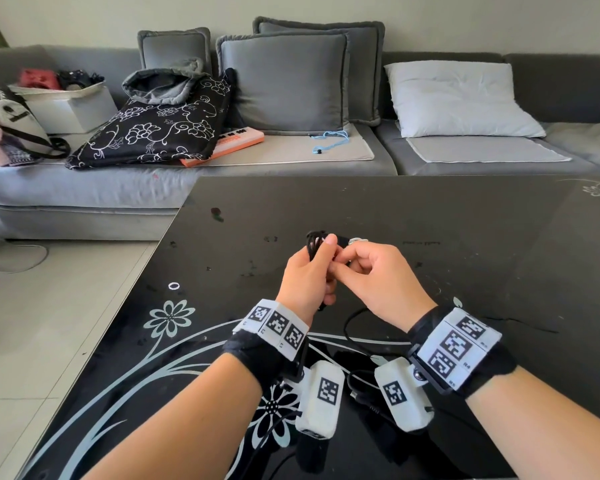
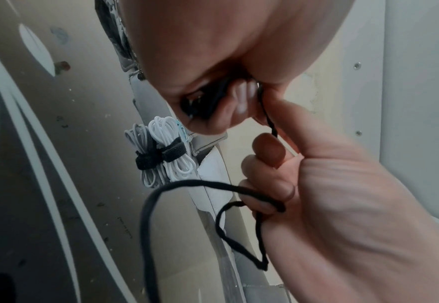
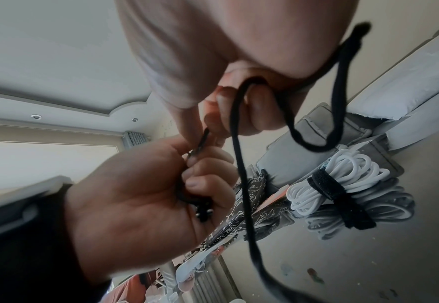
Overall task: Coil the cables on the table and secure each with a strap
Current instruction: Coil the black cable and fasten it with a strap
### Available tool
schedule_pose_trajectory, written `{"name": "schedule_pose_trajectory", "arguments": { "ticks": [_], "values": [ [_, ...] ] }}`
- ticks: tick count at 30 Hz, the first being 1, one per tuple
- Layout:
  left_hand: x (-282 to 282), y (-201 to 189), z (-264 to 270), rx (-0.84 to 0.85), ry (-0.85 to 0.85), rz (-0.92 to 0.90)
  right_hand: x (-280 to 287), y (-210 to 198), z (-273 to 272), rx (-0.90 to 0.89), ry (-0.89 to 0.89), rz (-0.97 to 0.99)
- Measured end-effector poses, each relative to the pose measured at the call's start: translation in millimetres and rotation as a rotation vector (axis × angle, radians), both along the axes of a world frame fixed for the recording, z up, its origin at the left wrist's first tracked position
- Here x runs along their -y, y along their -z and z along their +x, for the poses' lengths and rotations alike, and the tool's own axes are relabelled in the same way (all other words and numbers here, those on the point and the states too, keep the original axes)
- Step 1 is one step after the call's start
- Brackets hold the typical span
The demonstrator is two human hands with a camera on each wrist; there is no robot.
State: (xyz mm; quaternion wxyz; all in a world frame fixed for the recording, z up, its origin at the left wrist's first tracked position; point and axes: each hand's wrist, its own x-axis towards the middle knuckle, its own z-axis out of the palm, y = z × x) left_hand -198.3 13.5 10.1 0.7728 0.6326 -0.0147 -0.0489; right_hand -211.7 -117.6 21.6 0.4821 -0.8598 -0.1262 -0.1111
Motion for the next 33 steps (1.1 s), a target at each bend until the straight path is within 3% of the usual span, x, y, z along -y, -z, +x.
{"name": "schedule_pose_trajectory", "arguments": {
  "ticks": [13,19,27,33],
  "values": [
    [-24.4,-1.4,23.4,-0.123,-0.377,-0.471,-8.5,3.6,-2.1,-0.086,-0.097,-0.079],
    [-30.8,-9.8,20.4,-0.119,-0.305,-0.592,-8.8,4.3,-3.6,-0.122,-0.109,-0.085],
    [-57.3,-23.3,32.5,-0.148,-0.346,-0.811,5.1,1.9,-0.9,-0.152,-0.077,-0.129],
    [-67.2,-23.4,36.8,-0.133,-0.334,-0.811,10.1,-2.3,-0.4,-0.150,-0.015,-0.082]
  ]
}}
